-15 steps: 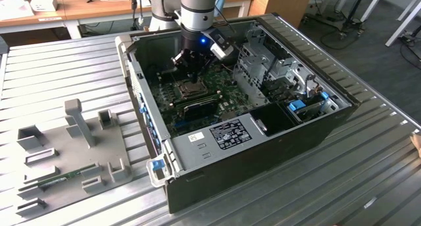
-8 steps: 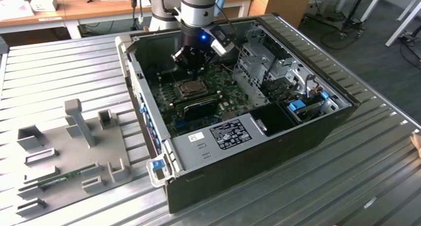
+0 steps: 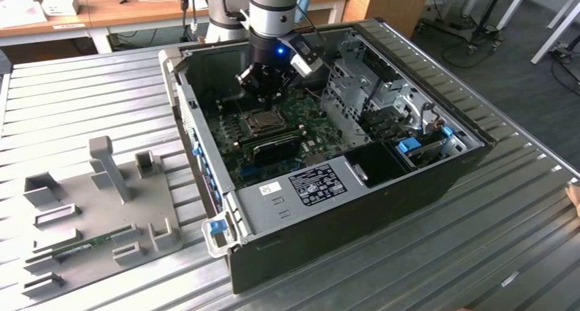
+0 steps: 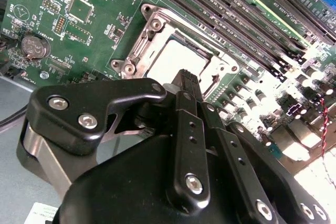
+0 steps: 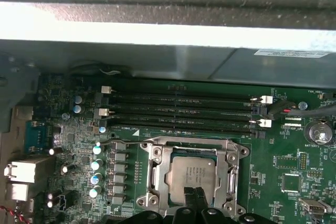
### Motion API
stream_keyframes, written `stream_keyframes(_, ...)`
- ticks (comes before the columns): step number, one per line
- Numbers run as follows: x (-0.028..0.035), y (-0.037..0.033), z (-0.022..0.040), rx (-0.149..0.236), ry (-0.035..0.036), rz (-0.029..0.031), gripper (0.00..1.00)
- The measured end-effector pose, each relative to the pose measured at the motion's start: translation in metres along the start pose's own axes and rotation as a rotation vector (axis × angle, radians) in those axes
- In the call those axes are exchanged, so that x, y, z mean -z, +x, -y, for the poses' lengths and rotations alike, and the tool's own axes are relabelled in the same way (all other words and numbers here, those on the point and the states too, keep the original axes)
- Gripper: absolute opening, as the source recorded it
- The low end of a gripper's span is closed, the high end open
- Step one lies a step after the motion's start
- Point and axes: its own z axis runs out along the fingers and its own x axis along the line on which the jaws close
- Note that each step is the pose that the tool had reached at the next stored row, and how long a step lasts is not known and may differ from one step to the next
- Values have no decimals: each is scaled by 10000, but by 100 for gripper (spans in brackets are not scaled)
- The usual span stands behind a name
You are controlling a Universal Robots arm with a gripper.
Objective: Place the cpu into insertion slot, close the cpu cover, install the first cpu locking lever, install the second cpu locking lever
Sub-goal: 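Install the first cpu locking lever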
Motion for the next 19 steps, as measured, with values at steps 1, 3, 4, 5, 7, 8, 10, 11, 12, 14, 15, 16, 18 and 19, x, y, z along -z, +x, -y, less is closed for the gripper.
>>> stream_keyframes(1,0,11,-1,0,2,9,10)
stream_keyframes(3,-2,45,-2,0,3,44,10)
stream_keyframes(4,-3,67,-4,1,4,68,10)
stream_keyframes(5,-4,92,-5,1,5,96,10)
stream_keyframes(7,-5,147,-8,-1,8,159,10)
stream_keyframes(8,-6,178,-9,1,10,192,10)
stream_keyframes(10,-6,241,-13,-1,13,252,10)
stream_keyframes(11,-7,273,-14,1,14,281,10)
stream_keyframes(12,-7,306,-16,1,15,311,10)
stream_keyframes(14,-7,374,-20,0,19,376,10)
stream_keyframes(15,-6,410,-22,1,22,413,10)
stream_keyframes(16,-6,444,-23,-1,23,447,10)
stream_keyframes(18,-7,506,-27,1,27,513,10)
stream_keyframes(19,-7,530,-28,0,29,539,10)
